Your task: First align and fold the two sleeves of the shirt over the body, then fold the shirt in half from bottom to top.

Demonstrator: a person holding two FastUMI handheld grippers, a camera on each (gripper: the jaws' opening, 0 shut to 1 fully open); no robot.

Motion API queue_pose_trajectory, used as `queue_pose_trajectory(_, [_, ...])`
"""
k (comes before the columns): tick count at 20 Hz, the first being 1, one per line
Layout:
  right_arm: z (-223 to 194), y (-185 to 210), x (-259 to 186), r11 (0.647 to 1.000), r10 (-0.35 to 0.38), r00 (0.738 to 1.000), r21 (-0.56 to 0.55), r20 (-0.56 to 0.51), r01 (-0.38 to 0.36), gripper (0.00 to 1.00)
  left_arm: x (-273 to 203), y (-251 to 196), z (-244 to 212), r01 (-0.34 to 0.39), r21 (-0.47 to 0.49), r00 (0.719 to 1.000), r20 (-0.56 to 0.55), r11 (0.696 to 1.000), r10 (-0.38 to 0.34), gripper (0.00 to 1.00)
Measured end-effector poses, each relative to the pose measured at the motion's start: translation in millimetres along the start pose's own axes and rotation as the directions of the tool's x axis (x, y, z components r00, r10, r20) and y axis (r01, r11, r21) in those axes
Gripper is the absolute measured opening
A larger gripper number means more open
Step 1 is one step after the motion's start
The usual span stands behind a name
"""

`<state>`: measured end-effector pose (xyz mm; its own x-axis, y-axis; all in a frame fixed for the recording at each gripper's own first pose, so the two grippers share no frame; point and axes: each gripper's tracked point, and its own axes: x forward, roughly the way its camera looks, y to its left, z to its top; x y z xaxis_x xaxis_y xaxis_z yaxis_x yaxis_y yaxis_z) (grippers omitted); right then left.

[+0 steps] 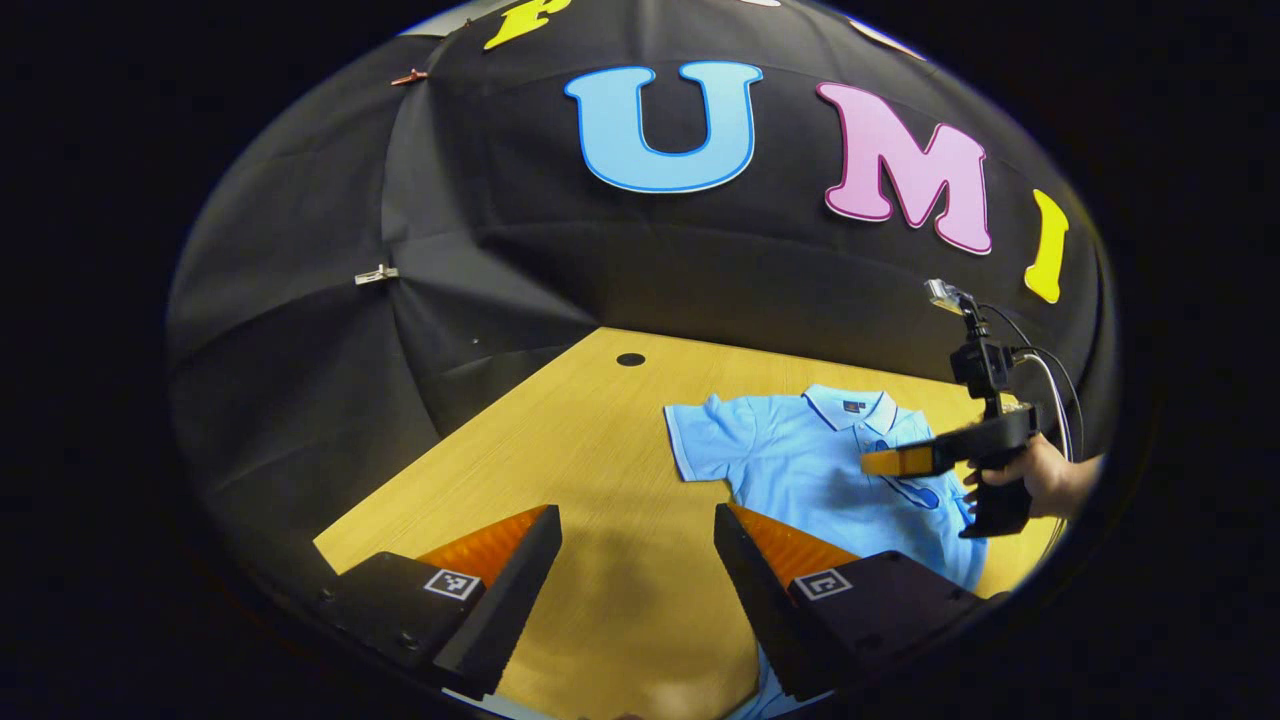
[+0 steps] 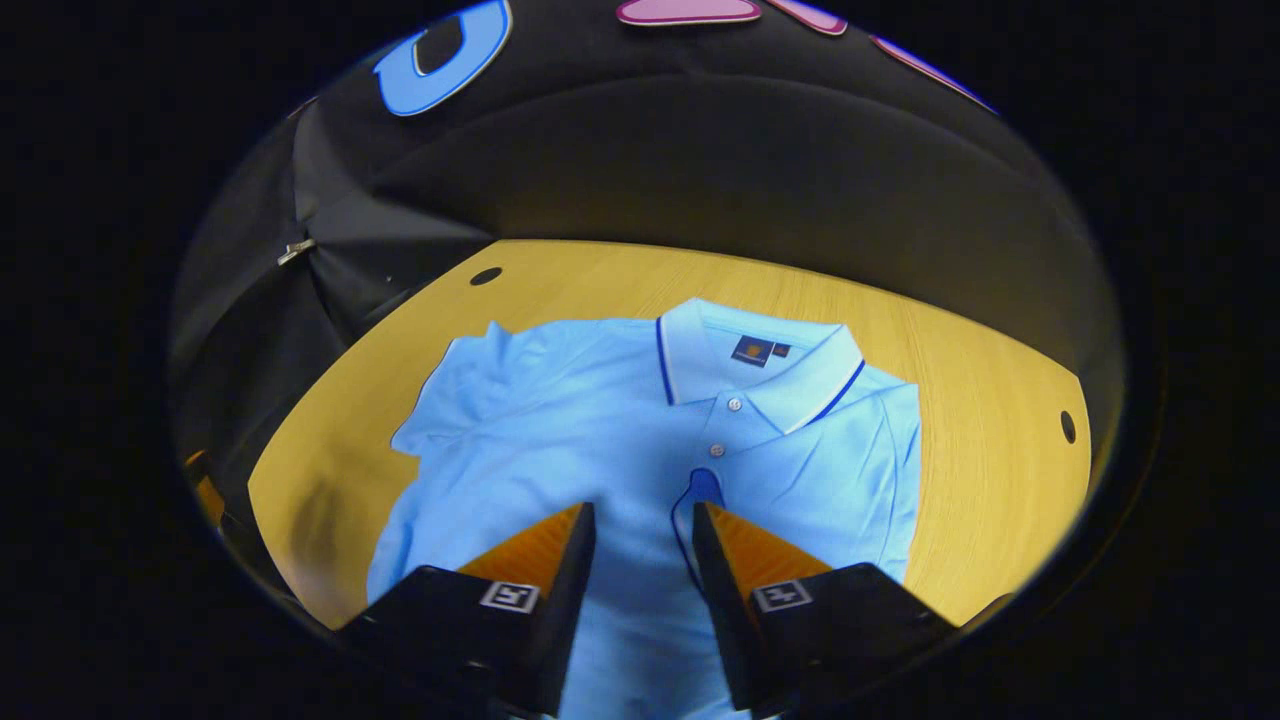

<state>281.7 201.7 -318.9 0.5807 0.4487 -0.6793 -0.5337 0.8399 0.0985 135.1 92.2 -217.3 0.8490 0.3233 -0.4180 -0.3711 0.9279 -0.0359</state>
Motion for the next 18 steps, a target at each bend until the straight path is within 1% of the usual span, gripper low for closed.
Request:
queue_pose_trajectory(1, [-3, 3, -6, 1.000, 0.002, 1.000, 0.000, 0.011, -0.002, 0.80, 10, -3, 4, 0.016, -0.005, 1.000, 0.001, 1.000, -0.016, 0.98])
queue_pose_trajectory(3, [-6, -2, -20, 1.000, -0.015, 0.999, -0.005, 0.037, 0.015, 1.00, 31, -9, 14, 0.047, 0.002, 0.999, 0.011, 0.999, -0.047, 0.98])
queue_pose_trajectory(5, [-12, -20, -38, 0.997, -0.072, 0.996, -0.021, 0.054, 0.073, 1.00, 56, -20, 15, 0.106, 0.007, 0.994, -0.009, 0.994, -0.106, 0.98])
queue_pose_trajectory(6, [-15, -26, -49, 0.995, -0.094, 0.993, -0.026, 0.068, 0.096, 1.00, 69, -25, 13, 0.118, 0.007, 0.993, -0.020, 0.993, -0.118, 0.99])
queue_pose_trajectory(8, [-20, -38, -73, 0.991, -0.126, 0.987, -0.021, 0.096, 0.129, 1.00, 97, -27, 14, 0.123, 0.011, 0.992, -0.026, 0.992, -0.123, 0.98])
queue_pose_trajectory(10, [-32, -48, -97, 0.990, -0.143, 0.984, 0.010, 0.101, 0.143, 1.00, 122, -33, 19, 0.135, 0.004, 0.991, -0.025, 0.991, -0.135, 0.98])
queue_pose_trajectory(12, [-49, -63, -115, 0.986, -0.168, 0.982, 0.041, 0.084, 0.165, 1.00, 151, -38, 21, 0.147, -0.027, 0.988, -0.049, 0.989, -0.148, 0.98])
queue_pose_trajectory(13, [-62, -74, -124, 0.980, -0.194, 0.980, 0.061, 0.054, 0.191, 1.00, 164, -41, 20, 0.154, -0.047, 0.985, -0.076, 0.987, -0.157, 0.98])
queue_pose_trajectory(14, [-74, -84, -133, 0.973, -0.215, 0.976, 0.091, 0.031, 0.211, 1.00, 178, -40, 15, 0.149, -0.066, 0.982, -0.106, 0.987, -0.155, 0.98])
queue_pose_trajectory(16, [-87, -97, -152, 0.960, -0.239, 0.971, 0.157, 0.024, 0.232, 1.00, 204, -38, 7, 0.125, -0.087, 0.980, -0.146, 0.988, -0.137, 0.98])
queue_pose_trajectory(18, [-106, -117, -169, 0.946, -0.280, 0.960, 0.174, 0.005, 0.275, 1.00, 225, -36, -1, 0.115, -0.081, 0.977, -0.172, 0.990, -0.127, 0.98])
